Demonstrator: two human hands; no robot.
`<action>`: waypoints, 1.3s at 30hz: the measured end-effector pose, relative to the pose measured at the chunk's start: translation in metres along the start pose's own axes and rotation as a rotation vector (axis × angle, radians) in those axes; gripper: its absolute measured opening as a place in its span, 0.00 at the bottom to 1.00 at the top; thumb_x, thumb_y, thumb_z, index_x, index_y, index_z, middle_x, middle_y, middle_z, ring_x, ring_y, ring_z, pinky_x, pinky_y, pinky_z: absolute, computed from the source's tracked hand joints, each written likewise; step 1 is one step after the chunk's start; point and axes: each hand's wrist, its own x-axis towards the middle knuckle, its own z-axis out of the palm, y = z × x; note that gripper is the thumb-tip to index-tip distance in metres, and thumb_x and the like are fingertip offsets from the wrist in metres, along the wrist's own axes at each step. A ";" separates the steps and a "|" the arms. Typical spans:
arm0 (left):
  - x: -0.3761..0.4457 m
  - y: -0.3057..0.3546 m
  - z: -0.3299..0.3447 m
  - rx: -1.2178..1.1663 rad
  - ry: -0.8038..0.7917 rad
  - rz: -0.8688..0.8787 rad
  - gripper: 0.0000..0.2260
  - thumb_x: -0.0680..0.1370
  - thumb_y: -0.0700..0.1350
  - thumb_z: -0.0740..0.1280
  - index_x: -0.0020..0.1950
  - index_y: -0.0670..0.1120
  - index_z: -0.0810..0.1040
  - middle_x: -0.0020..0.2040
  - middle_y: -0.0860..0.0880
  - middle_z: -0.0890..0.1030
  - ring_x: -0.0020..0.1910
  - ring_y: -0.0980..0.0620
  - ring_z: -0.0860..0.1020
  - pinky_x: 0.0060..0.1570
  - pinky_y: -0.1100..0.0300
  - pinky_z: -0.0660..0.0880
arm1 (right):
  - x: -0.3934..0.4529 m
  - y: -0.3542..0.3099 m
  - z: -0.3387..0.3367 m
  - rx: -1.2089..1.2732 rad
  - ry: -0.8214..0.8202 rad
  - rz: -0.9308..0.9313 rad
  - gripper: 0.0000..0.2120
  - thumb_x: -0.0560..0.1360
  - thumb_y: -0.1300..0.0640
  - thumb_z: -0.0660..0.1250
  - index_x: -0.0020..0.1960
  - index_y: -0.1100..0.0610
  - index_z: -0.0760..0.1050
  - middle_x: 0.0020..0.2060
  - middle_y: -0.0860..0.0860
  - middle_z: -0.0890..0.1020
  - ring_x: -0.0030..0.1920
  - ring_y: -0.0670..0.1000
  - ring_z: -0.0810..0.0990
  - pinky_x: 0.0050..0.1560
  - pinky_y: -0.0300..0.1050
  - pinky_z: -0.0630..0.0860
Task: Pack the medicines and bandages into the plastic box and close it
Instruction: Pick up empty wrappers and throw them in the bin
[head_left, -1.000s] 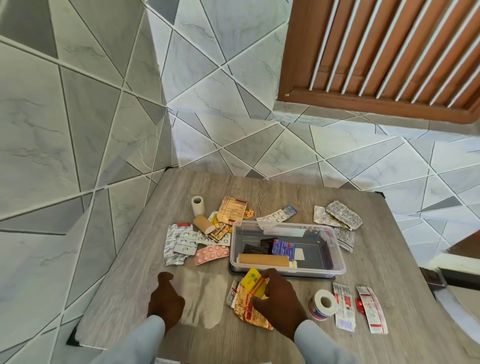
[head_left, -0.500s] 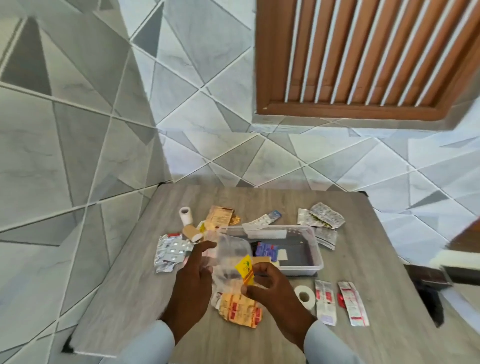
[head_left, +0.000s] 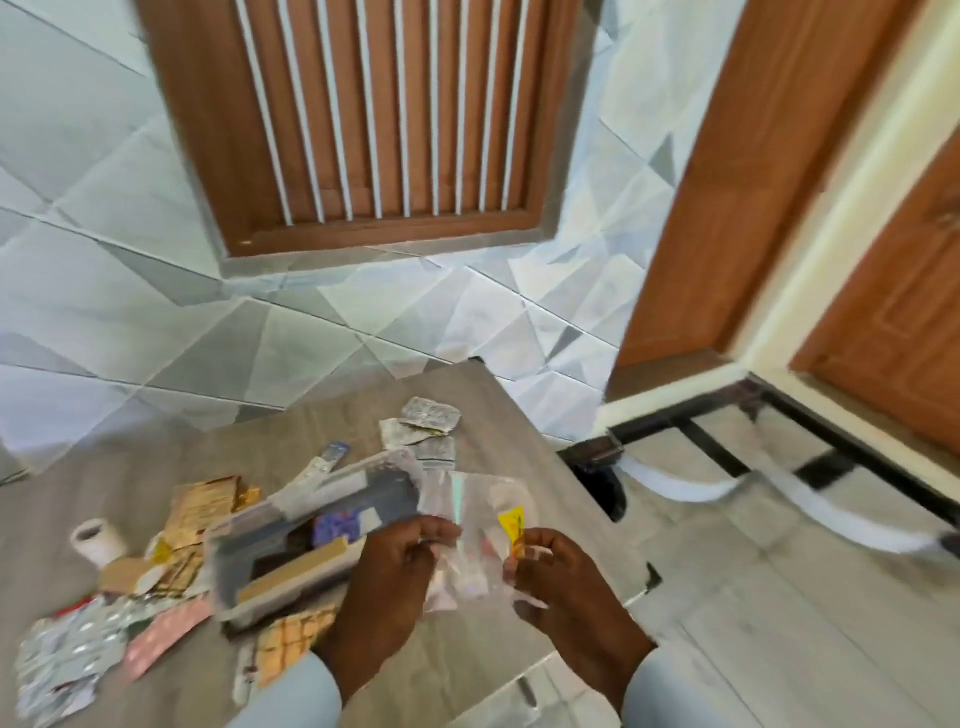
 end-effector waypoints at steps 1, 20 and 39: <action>0.001 0.002 0.016 0.000 -0.032 0.003 0.18 0.66 0.38 0.59 0.38 0.58 0.84 0.42 0.60 0.85 0.41 0.61 0.81 0.42 0.69 0.75 | -0.004 -0.001 -0.012 -0.019 0.033 -0.010 0.23 0.58 0.57 0.78 0.50 0.52 0.75 0.43 0.51 0.81 0.42 0.49 0.78 0.40 0.44 0.71; 0.111 0.051 0.341 -0.003 0.037 -0.137 0.09 0.64 0.35 0.78 0.35 0.47 0.81 0.38 0.54 0.84 0.36 0.56 0.81 0.37 0.71 0.74 | 0.084 -0.100 -0.295 -0.446 0.381 -0.164 0.07 0.68 0.62 0.73 0.37 0.54 0.76 0.30 0.50 0.80 0.32 0.48 0.76 0.34 0.46 0.75; 0.298 -0.027 0.473 0.110 0.003 -0.397 0.14 0.76 0.35 0.61 0.43 0.55 0.77 0.43 0.56 0.79 0.44 0.57 0.78 0.41 0.75 0.69 | 0.302 -0.152 -0.436 -0.403 0.344 0.228 0.05 0.71 0.69 0.68 0.44 0.62 0.78 0.36 0.56 0.82 0.34 0.51 0.77 0.34 0.42 0.71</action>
